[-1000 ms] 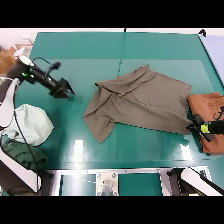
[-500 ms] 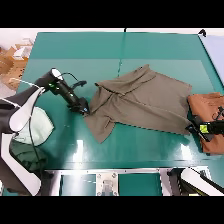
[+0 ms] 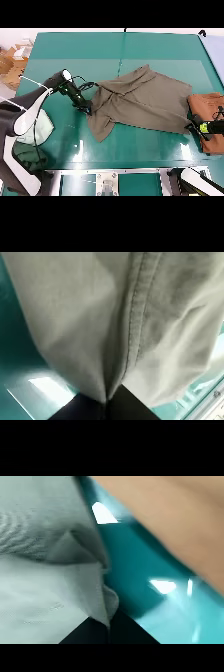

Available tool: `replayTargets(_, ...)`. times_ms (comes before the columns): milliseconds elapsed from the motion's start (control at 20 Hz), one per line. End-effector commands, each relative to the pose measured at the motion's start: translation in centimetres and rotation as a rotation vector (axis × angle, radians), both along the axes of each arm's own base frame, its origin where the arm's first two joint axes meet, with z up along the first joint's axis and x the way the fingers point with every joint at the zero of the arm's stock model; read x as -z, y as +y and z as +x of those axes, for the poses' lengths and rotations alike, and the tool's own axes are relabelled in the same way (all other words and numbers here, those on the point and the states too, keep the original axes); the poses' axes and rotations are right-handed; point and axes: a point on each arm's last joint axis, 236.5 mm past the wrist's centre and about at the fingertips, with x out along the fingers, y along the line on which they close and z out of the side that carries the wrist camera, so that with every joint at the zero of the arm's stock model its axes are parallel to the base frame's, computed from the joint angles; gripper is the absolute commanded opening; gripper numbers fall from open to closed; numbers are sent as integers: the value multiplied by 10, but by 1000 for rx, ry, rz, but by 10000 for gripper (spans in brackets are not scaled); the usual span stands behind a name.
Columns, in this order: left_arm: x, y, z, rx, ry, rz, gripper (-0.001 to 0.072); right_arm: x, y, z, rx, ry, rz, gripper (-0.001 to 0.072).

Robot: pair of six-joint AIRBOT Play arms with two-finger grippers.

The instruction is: Fold the shirts.

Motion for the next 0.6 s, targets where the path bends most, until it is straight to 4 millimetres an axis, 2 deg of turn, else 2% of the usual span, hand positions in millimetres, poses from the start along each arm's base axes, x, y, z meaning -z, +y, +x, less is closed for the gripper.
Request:
replayTargets(0, -51, -26, 19, -10, -60, -116, 25, -40, 27, 37, -54, -172, 131, 15)
replayTargets(50, -83, -33, 30, -3, -118, -158, 26, -72, 35, 56, -85, -261, 176, 15)
replayTargets(100, -127, -40, 43, -9, -199, -208, 26, -112, 39, 76, -119, -368, 204, 15)
replayTargets(150, -179, -45, 58, -46, -300, -267, 26, -160, 42, 95, -153, -488, 217, 15)
replayTargets(200, -231, -48, 68, -85, -397, -334, 26, -225, 45, 115, -197, -649, 207, 15)
replayTargets(300, -356, -47, 79, -201, -624, -517, 26, -349, 55, 130, -282, -934, 145, 15)
replayTargets(400, -475, -29, 65, -338, -850, -695, 26, -457, 79, 116, -365, -1174, 73, 15)
replayTargets(450, -522, -13, 51, -408, -952, -753, 26, -506, 93, 101, -387, -1273, 39, 15)
replayTargets(500, -567, 7, 33, -478, -1061, -795, 26, -547, 107, 84, -398, -1353, 4, 15)
replayTargets(550, -605, 24, 10, -533, -1157, -835, 26, -578, 121, 68, -406, -1417, -35, 14)
